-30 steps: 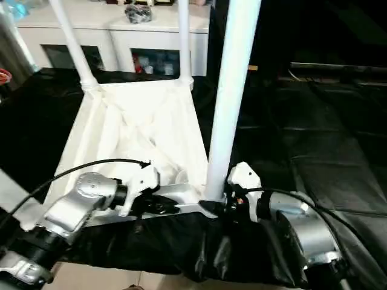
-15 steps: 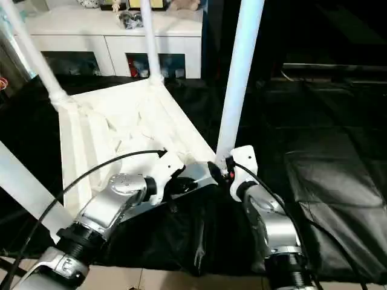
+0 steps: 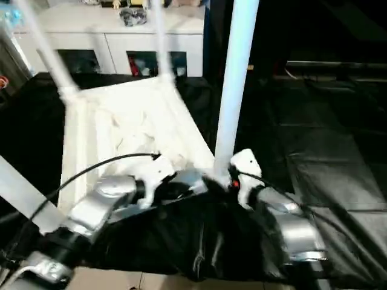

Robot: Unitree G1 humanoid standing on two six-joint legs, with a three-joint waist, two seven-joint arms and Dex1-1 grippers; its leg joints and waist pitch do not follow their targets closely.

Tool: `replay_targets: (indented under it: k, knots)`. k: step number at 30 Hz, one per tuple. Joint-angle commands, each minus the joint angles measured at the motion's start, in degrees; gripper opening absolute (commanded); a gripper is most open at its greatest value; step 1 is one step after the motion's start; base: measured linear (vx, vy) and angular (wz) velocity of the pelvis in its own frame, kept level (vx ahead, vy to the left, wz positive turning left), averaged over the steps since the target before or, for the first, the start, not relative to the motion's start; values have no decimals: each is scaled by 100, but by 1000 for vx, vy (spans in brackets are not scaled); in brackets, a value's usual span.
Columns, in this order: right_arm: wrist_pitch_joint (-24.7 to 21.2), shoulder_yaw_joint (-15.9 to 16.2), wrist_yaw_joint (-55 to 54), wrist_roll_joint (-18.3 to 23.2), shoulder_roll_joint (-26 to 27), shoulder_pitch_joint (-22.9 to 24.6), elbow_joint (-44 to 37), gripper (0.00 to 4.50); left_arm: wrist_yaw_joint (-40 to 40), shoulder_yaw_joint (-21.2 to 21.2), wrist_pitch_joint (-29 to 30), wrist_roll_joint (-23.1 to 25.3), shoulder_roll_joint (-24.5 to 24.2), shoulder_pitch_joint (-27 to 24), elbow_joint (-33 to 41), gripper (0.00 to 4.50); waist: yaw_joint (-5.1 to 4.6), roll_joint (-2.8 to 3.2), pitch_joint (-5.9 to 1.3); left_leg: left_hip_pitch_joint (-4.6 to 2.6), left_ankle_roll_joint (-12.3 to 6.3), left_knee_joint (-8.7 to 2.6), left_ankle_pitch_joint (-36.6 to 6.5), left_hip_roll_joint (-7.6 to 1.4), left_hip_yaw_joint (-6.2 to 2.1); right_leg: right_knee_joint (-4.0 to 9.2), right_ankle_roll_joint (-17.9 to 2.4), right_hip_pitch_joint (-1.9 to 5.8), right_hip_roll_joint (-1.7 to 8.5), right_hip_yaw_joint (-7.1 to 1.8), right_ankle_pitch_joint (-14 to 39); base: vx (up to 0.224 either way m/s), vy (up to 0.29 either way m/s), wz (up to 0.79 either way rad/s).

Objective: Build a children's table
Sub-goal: Rotate leg to tighten

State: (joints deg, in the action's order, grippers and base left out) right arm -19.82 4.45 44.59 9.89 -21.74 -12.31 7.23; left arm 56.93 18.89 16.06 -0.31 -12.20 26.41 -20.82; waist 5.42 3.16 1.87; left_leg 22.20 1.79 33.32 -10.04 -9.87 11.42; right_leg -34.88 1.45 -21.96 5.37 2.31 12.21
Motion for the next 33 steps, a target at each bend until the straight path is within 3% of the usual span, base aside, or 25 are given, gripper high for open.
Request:
replay_targets:
  k: [1, 6, 11, 22, 27, 30, 33]
  knots:
    - [50, 147, 494, 188, -83, 5, -164, 401, 418, 129, -282, -229, 21, 22, 239, 0, -17, -152, -257, -100, -258, -422, -1410, -329, -167, 505, -1063, 135, 321, -209, 1330, 0, 0, 0]
    - [167, 5, 1062, 365, -462, -83, -41, 359, 892, 132, -369, -288, -266, 47, 183, 0, 16, -141, -262, -104, -295, -411, -1318, -344, -169, 459, -1247, 150, 333, -203, 1052, 0, 0, 0]
    - [265, 93, 1523, 445, -739, -93, -2, 312, 1117, 167, -439, -321, -409, 86, 127, 0, 34, -141, -272, -111, -336, -386, -1225, -347, -158, 428, -1377, 164, 331, -199, 786, 0, 0, 0]
    - [418, 327, 1829, 387, -769, -131, 106, 224, 1243, 156, -508, -332, -447, 92, 58, 0, 44, -193, -271, -110, -450, -358, -1048, -348, -145, 402, -1474, 172, 335, -190, 721, 0, 0, 0]
    - [461, 435, 1922, 335, -727, -149, 141, 209, 1247, 153, -515, -323, -459, 80, 51, 0, 32, -194, -259, -115, -378, -368, -1166, -348, -148, 419, -1447, 171, 337, -197, 884, 0, 0, 0]
    - [483, 468, 1927, 340, -725, -118, 140, 205, 1246, 151, -510, -321, -457, 67, 64, 0, 36, -197, -270, -114, -416, -356, -1058, -346, -149, 397, -1475, 179, 335, -195, 707, 0, 0, 0]
    - [455, 521, 1891, 367, -708, 47, 25, 204, 1016, 102, -444, -280, -363, 82, 28, 0, 42, -165, -270, -115, -430, -353, -1065, -344, -150, 394, -1497, 178, 331, -193, 662, 0, 0, 0]
